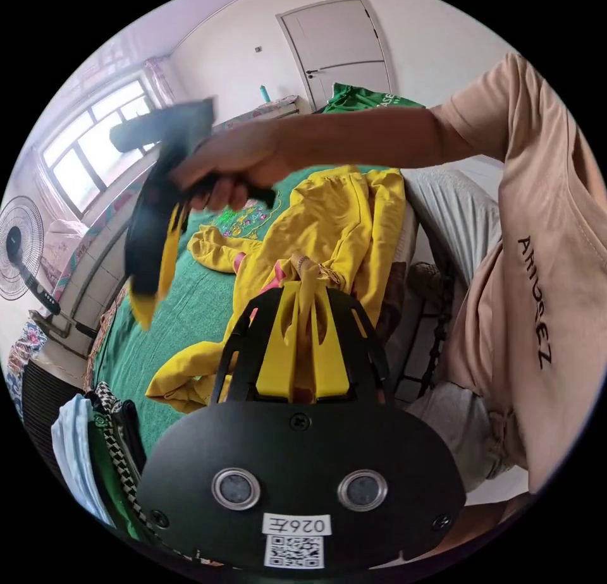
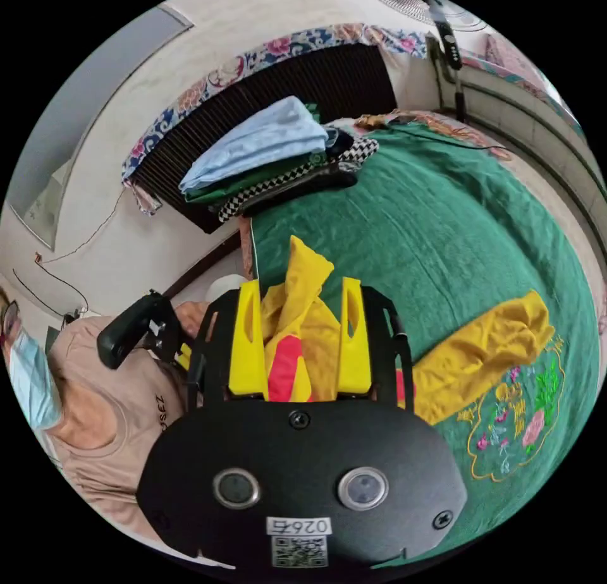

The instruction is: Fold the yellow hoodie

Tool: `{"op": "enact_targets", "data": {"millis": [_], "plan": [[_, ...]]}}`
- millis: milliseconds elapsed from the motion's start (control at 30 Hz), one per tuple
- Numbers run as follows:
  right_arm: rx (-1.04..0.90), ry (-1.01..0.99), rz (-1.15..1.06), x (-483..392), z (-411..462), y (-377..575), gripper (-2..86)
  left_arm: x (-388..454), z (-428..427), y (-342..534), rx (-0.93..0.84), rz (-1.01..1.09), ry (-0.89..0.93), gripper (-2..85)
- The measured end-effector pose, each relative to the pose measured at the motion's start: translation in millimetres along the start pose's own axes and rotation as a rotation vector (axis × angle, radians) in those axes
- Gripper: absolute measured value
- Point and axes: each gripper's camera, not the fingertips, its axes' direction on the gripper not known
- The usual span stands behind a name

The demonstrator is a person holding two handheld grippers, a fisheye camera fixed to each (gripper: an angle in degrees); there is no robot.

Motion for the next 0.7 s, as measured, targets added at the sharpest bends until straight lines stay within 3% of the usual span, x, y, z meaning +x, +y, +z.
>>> {"op": "enact_targets", "data": {"millis": [33,67,133,200,300,367,533,700], "plan": [[-0.13,-0.025,-0.015,-1,47,-39,14.3,4,-3,3,0.004,-0.006,-0.007,0.9],[-0.31,-0.043,-0.062,-3,91,-64,7.0,8,-6,7,0.011,-0.009,-0.014,1.1],[-0.437,0.003,-0.124,-14,107,-73,2.2,13,-12,14,0.02,-0.009,-0.029,1.6],[-0.335,0.114,-0.169,-31,48,-64,0.6,14,-20,24,0.05,-0.017,-0.063,2.5],[-0.05,0.27,-0.125,-39,-111,-11,-0.8,4,-38,42,0.168,-0.082,-0.129,4.4],[0.207,0.362,-0.022,-32,-250,58,-1.1,-21,-59,53,0.29,-0.147,-0.143,5.0],[0.628,0.444,0.072,-55,-457,221,-1.4,-114,-81,65,0.48,-0.313,-0.062,8.3],[0.915,0.633,0.138,-110,-573,374,-1.5,-220,-19,16,0.345,-0.304,0.129,15.9]]}}
